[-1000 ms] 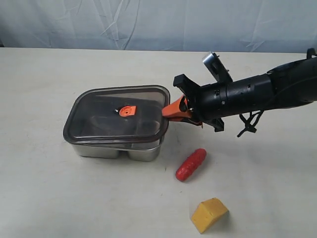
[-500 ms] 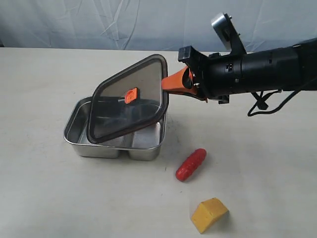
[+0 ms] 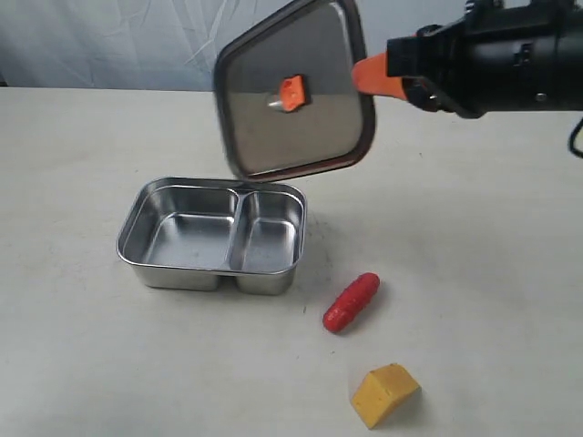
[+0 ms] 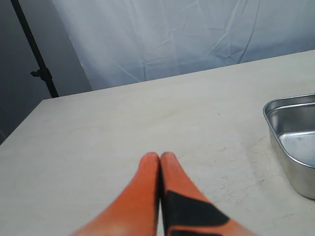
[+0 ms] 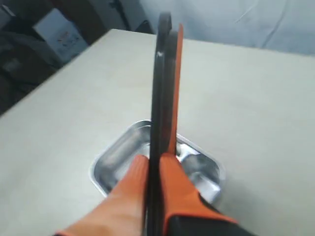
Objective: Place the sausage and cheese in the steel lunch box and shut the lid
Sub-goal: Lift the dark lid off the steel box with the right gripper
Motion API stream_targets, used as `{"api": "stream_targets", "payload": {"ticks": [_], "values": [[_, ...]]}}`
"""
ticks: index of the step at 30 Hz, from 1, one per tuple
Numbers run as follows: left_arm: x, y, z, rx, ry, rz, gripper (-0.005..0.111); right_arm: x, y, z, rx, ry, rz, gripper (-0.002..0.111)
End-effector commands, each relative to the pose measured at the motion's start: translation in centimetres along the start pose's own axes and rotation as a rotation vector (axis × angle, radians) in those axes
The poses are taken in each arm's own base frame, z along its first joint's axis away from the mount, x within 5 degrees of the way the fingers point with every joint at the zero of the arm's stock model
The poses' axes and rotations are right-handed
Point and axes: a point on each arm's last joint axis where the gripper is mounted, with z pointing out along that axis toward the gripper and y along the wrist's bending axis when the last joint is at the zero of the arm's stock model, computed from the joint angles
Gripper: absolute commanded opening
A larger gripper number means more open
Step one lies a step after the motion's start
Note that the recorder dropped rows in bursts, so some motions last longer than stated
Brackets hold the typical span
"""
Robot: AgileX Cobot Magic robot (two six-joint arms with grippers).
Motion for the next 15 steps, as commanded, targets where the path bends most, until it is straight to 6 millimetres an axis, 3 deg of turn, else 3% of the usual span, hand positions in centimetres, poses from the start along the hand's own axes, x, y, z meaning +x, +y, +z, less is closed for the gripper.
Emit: {"api": "stream_targets", "payload": {"ticks": [1,7,11,15], "values": [[-0.2,0.0,0.0,0.004,-0.021,0.005,0.0,-0.6,0.2,-3.9,0.221,-0.02,-0.226,-0.001],[-0.2,0.0,0.0,0.004,-0.021,0.005,0.0,1.2,-0.7,-7.1,0.43,0.272,-0.559,-0.001],[-0.2,0.0,0.0,0.004,-0.021,0.005,0.0,3.0,-1.6,-7.6,0.457,0.495,-0.591,-0.001],[-0.2,0.0,0.0,0.004,-0.021,0.005,0.0,4.5,-2.2,-7.2,0.455,0.537,-0.593,-0.001]]}}
